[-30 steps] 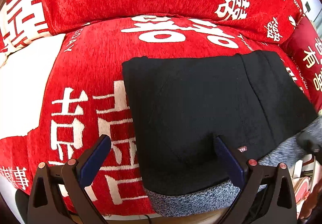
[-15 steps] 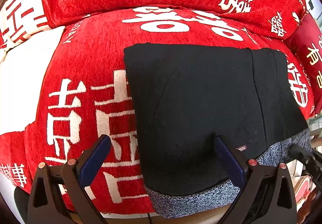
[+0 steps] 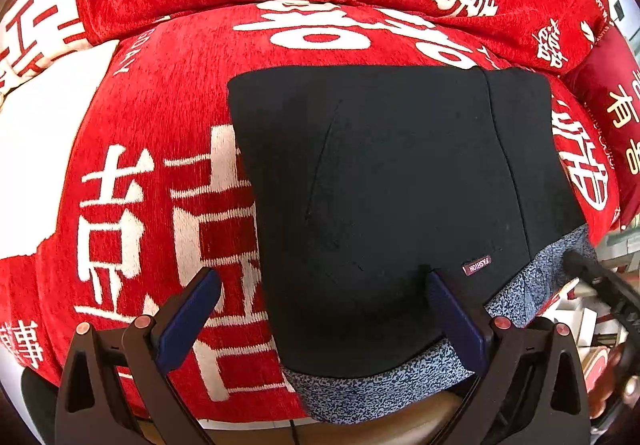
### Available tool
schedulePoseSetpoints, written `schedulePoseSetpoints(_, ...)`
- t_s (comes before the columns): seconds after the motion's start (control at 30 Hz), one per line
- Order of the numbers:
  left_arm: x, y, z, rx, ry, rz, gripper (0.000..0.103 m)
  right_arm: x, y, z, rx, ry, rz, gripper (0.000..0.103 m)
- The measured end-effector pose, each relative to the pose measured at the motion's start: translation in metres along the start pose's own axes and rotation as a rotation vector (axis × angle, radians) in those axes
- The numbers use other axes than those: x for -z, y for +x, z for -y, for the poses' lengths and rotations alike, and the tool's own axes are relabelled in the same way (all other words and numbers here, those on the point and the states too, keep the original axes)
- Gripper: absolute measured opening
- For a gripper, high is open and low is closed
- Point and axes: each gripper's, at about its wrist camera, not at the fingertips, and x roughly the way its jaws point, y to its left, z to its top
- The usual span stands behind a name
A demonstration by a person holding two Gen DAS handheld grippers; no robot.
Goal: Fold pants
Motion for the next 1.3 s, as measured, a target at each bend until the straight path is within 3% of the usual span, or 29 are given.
schedulePoseSetpoints(0.03,-0.001,-0.001,0.001,-0.005,0.005,0.007,0.102,-0.004,-0.009,0.0,0.011,-0.02,0.032,0.041)
schedulePoseSetpoints(0.1,-0.001,0.0,0.003,-0.012,0.014,0.012,0.103,-0.014,-0.02,0.0,0.037,-0.054,0.075,0.092)
schedulePoseSetpoints(0.17,0.0,0.001,0.002,-0.006,0.006,0.012,0.103,-0.028,-0.021,0.004,0.045,-0.076,0.125,0.099)
schedulePoseSetpoints(0.27,-0.001,0.002,0.0,0.005,-0.008,0.004,0.103,-0.046,0.009,0.011,0.039,-0.06,0.073,0.095)
schedulePoseSetpoints(0.33,-0.002,0.0,0.0,-0.002,-0.002,0.002,0.103,-0.048,0.034,0.009,-0.012,-0.062,-0.027,0.058)
schedulePoseSetpoints(0.43,-0.004,-0.004,-0.001,-0.023,0.011,0.013,0.102,-0.04,0.025,-0.003,0.048,-0.113,0.018,0.044)
schedulePoseSetpoints(0.47,-0.005,-0.006,-0.001,-0.031,0.011,0.023,0.102,-0.037,0.013,-0.004,0.058,-0.119,0.045,0.026)
schedulePoseSetpoints(0.5,-0.006,-0.006,-0.001,-0.037,0.009,0.034,0.102,-0.034,0.004,-0.002,0.049,-0.108,0.061,0.017)
schedulePoseSetpoints(0.67,-0.01,0.01,-0.001,-0.002,-0.009,0.001,0.103,-0.026,0.028,0.017,0.096,-0.057,-0.047,0.016)
schedulePoseSetpoints(0.77,-0.012,0.002,-0.002,-0.013,-0.005,0.007,0.102,-0.037,0.011,0.018,0.055,-0.033,-0.018,0.022)
schedulePoseSetpoints(0.83,-0.018,-0.006,-0.004,-0.028,-0.006,0.041,0.102,-0.048,0.0,0.014,0.028,-0.057,0.021,0.05)
schedulePoseSetpoints(0.87,-0.023,-0.009,-0.004,-0.026,-0.013,0.051,0.102,-0.056,-0.003,0.01,0.031,-0.077,0.042,0.084)
schedulePoseSetpoints(0.9,-0.031,-0.01,-0.004,-0.025,-0.026,0.051,0.102,-0.063,-0.004,0.004,0.043,-0.105,0.071,0.097)
schedulePoseSetpoints(1.07,-0.063,-0.004,-0.005,-0.038,-0.097,0.064,0.102,-0.114,0.029,-0.039,0.031,-0.304,0.096,0.097)
schedulePoseSetpoints(1.17,-0.071,0.017,-0.011,-0.024,-0.147,0.006,0.102,-0.135,0.069,-0.051,0.002,-0.351,0.022,0.095)
schedulePoseSetpoints(1.23,-0.068,0.028,-0.016,-0.02,-0.168,-0.029,0.102,-0.137,0.09,-0.05,-0.009,-0.354,-0.061,0.072)
schedulePoseSetpoints(1.27,-0.066,0.031,-0.02,-0.005,-0.179,-0.039,0.103,-0.136,0.093,-0.045,0.007,-0.333,-0.091,0.043)
schedulePoseSetpoints(1.3,-0.063,0.03,-0.023,0.024,-0.191,-0.041,0.103,-0.135,0.087,-0.041,-0.015,-0.287,-0.099,0.038)
